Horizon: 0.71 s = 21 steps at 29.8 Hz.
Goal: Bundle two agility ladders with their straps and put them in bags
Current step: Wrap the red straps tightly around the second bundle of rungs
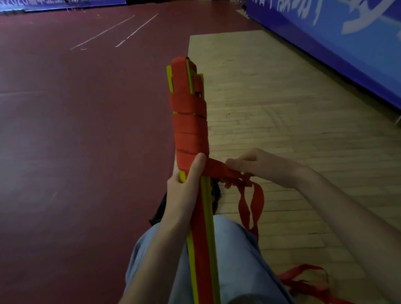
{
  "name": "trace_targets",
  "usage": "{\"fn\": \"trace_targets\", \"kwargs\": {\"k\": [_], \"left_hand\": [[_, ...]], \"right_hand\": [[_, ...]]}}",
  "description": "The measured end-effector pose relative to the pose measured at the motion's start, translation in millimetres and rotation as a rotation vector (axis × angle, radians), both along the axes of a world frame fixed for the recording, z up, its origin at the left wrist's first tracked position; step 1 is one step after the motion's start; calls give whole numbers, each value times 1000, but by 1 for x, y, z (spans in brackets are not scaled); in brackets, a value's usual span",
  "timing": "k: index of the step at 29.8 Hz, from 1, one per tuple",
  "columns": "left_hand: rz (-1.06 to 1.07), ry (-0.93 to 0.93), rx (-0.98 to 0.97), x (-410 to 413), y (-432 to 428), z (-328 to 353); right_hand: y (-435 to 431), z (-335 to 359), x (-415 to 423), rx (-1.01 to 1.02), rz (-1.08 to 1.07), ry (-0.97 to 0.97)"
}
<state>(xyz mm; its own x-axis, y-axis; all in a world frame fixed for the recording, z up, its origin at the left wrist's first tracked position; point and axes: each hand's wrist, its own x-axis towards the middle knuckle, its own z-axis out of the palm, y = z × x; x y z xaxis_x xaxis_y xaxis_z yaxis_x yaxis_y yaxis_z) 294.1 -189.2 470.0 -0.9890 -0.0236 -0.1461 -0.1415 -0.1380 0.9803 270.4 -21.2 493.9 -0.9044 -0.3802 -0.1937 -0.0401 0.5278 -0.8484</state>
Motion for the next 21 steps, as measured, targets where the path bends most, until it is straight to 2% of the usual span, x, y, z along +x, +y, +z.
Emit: {"fn": "trace_targets", "kwargs": {"k": [8, 10, 13, 18, 21], "left_hand": [[-13, 17, -40, -2, 13, 4], [-7, 19, -59, -2, 16, 4], [-20, 21, -74, -3, 21, 6], [-11, 81, -79, -11, 24, 30], [8, 130, -65, -20, 23, 54]], "right_hand": [[32, -23, 10, -60, -4, -295], [32, -28, 12, -24, 43, -260], [32, -37, 10, -62, -2, -212], [44, -37, 4, 211, 146, -143], [62, -42, 7, 218, 115, -151]]}}
